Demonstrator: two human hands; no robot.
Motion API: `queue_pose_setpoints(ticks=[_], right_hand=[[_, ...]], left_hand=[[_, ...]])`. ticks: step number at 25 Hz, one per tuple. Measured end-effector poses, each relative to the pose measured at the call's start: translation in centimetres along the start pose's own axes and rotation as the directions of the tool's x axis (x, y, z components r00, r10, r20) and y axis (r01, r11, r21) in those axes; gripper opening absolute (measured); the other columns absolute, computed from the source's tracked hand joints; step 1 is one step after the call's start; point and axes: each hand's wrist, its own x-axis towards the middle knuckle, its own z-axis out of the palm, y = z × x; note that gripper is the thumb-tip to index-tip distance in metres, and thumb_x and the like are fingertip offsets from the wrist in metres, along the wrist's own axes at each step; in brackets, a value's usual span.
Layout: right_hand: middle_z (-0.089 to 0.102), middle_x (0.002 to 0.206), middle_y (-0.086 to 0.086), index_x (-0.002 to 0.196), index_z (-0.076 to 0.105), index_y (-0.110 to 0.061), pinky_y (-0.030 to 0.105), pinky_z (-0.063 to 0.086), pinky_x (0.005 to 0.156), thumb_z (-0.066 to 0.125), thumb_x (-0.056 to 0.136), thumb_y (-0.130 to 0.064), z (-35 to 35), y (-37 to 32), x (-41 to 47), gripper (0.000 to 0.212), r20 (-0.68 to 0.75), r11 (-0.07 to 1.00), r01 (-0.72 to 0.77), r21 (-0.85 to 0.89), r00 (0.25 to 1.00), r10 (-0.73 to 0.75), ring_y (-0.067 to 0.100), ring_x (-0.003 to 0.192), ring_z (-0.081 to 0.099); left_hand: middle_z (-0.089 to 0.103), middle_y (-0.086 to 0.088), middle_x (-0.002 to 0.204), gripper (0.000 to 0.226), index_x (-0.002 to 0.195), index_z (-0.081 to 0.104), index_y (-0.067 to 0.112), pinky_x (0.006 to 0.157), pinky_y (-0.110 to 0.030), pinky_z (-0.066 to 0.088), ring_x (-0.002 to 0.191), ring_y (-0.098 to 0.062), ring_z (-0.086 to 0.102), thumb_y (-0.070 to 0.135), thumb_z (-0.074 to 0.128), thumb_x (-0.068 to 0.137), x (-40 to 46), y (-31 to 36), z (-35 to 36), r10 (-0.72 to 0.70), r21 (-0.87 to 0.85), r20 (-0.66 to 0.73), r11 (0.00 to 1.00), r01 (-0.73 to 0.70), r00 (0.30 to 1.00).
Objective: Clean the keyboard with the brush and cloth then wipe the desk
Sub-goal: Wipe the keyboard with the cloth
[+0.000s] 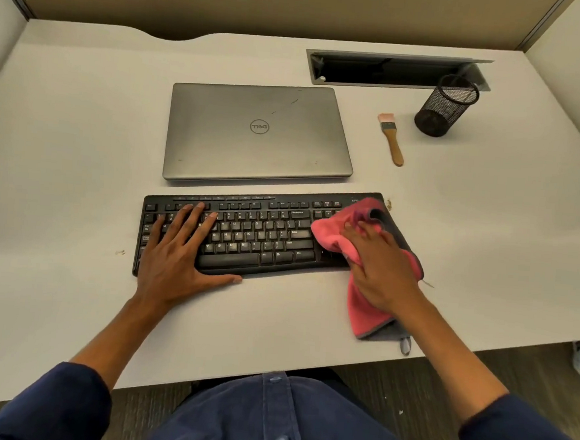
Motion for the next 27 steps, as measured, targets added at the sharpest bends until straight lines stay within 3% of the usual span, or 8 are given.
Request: queue_pose_setpoints(ticks=[4,7,9,11,13,15,20,27], right_hand=[[0.014,0.161,-0.010,0.156,0.017,-0.027,0.026,0.004,0.119,0.023,0.101,-0.035,0.1,-0.9,-4.0,0.056,0.034,0.999,-0.005,0.050,0.999,0.003,0.006,0.146,0.008],[0.065,0.125,0.005,0.134,0.052,-0.024,0.037,0.045,0.096,0.031,0.095,-0.031,-1.7,-1.1,-4.5,0.045,-0.202,0.994,-0.090,0.055,0.974,0.100,0.028,0.117,0.059],[0.068,0.110,0.009,0.130,0.055,-0.017,0.038,0.050,0.082,0.050,0.095,-0.017,-2.2,-0.7,-3.2,0.035,-0.397,0.969,-0.181,0.169,0.887,0.235,0.030,0.099,0.063],[0.055,0.140,0.009,0.146,0.043,-0.014,0.042,0.046,0.101,0.052,0.095,-0.017,-1.3,-0.1,-1.4,0.052,-0.324,0.966,-0.199,0.164,0.914,0.243,0.028,0.126,0.052],[0.028,0.161,0.005,0.157,0.023,-0.015,0.039,0.021,0.122,0.035,0.098,-0.033,1.0,0.5,0.1,0.062,-0.149,0.993,-0.115,0.014,0.982,0.116,0.021,0.149,0.023],[0.019,0.164,0.002,0.158,0.016,-0.016,0.037,0.008,0.123,0.019,0.095,-0.042,2.5,1.1,1.3,0.068,-0.126,0.997,-0.072,-0.020,0.990,0.069,0.018,0.152,0.013],[0.024,0.163,0.003,0.157,0.022,-0.015,0.038,0.011,0.122,0.039,0.102,-0.029,2.2,2.2,3.7,0.059,-0.230,0.987,-0.158,0.040,0.959,0.163,0.020,0.151,0.017],[0.037,0.155,0.012,0.150,0.034,-0.010,0.048,0.026,0.118,0.041,0.099,-0.025,0.1,4.5,6.6,0.054,-0.260,0.939,-0.337,0.072,0.902,0.344,0.030,0.146,0.028]], left_hand=[[0.028,-0.004,0.162,0.118,0.155,0.035,0.022,0.122,-0.049,0.013,0.150,-0.026,0.026,0.098,0.037,0.065,-0.1,0.1,0.0,0.000,-0.009,-0.010,1.000,0.000,1.000],[0.029,-0.005,0.162,0.118,0.154,0.035,0.021,0.122,-0.049,0.014,0.149,-0.026,0.026,0.098,0.038,0.065,0.0,0.3,-0.1,0.001,-0.013,-0.005,1.000,-0.001,1.000],[0.030,-0.005,0.161,0.118,0.154,0.035,0.021,0.122,-0.049,0.015,0.150,-0.025,0.026,0.098,0.038,0.065,0.0,0.3,-0.1,0.001,-0.013,0.001,1.000,-0.001,1.000],[0.030,-0.004,0.161,0.117,0.154,0.035,0.021,0.123,-0.048,0.015,0.150,-0.025,0.026,0.098,0.038,0.065,0.0,0.3,-0.1,-0.002,-0.010,0.003,1.000,0.003,1.000],[0.030,-0.004,0.161,0.117,0.154,0.036,0.021,0.123,-0.046,0.013,0.150,-0.025,0.026,0.097,0.038,0.066,0.0,0.3,-0.1,-0.002,-0.006,0.007,1.000,0.002,1.000],[0.030,-0.003,0.161,0.115,0.153,0.037,0.021,0.123,-0.042,0.010,0.150,-0.025,0.026,0.096,0.040,0.066,0.1,0.3,-0.3,-0.003,-0.004,0.008,1.000,0.003,1.000],[0.028,-0.001,0.162,0.113,0.154,0.036,0.022,0.123,-0.035,0.002,0.150,-0.024,0.025,0.095,0.041,0.067,0.2,0.3,-0.4,0.006,0.003,0.017,1.000,-0.006,1.000],[0.028,-0.001,0.162,0.112,0.154,0.036,0.022,0.123,-0.038,0.006,0.150,-0.024,0.025,0.094,0.040,0.068,0.3,0.2,-0.4,0.009,0.014,0.025,1.000,-0.009,1.000]])
